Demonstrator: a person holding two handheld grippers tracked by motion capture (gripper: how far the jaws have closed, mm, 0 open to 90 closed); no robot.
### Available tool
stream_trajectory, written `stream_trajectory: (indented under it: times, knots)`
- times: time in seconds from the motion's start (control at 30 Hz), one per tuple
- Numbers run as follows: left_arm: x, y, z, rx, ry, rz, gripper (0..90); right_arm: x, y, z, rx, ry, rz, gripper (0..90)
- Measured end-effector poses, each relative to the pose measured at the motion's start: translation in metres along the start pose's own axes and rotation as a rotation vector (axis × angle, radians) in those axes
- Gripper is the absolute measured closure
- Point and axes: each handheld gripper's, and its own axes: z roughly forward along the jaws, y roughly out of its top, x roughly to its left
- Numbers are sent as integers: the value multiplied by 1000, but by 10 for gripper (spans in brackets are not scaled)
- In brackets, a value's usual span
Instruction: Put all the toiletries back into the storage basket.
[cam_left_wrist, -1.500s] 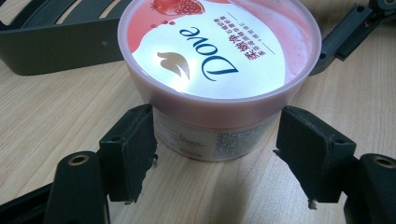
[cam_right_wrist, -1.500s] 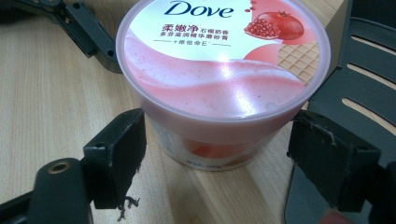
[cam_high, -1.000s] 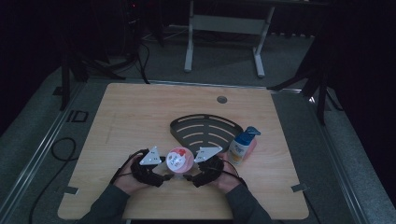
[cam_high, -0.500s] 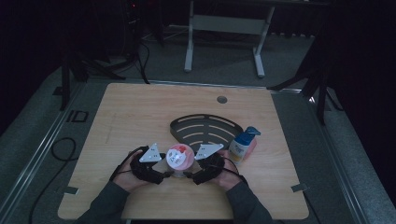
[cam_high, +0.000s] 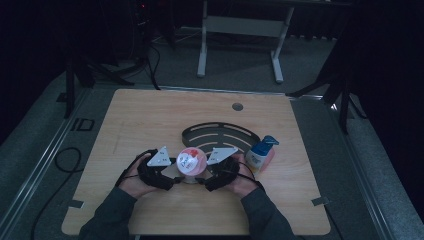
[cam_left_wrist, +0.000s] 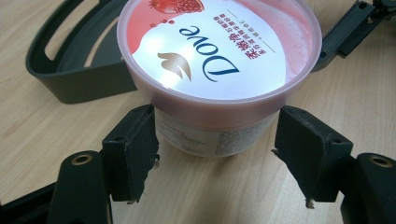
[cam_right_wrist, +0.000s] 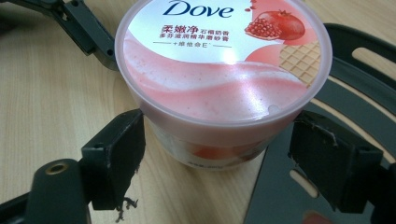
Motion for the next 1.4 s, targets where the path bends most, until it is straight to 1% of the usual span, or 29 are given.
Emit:
stream_trajectory:
  times: [0.23,0.37,0.5,0.6,0.83,0.9,1.07,1.17,1.2,1.3,1.4]
  knots:
    - [3,4,1,1,4,-1,294,-4,3,-1,0,-9,-4,181]
    - [6,7,0,-2,9,6,293,-7,6,-2,-4,-15,-7,179]
    - [8,10,0,-4,8,4,293,-9,8,-2,-5,-18,-5,178]
    - [11,11,0,2,9,10,293,-11,10,-2,0,-22,-3,177]
    - [20,16,0,-2,4,10,292,-15,15,-1,2,-36,3,172]
    - [24,18,-1,-2,2,11,291,-17,19,-1,1,-42,12,168]
    - [28,21,-1,-5,-1,12,290,-22,23,-1,-3,-45,21,166]
    - [32,22,0,2,-6,14,290,-23,24,0,1,-47,23,166]
    - [34,23,1,9,-10,15,290,-24,25,0,10,-56,16,166]
    - [37,23,2,3,-12,8,290,-25,26,1,16,-62,12,166]
    - [40,25,2,-3,-16,6,289,-29,29,0,12,-64,20,165]
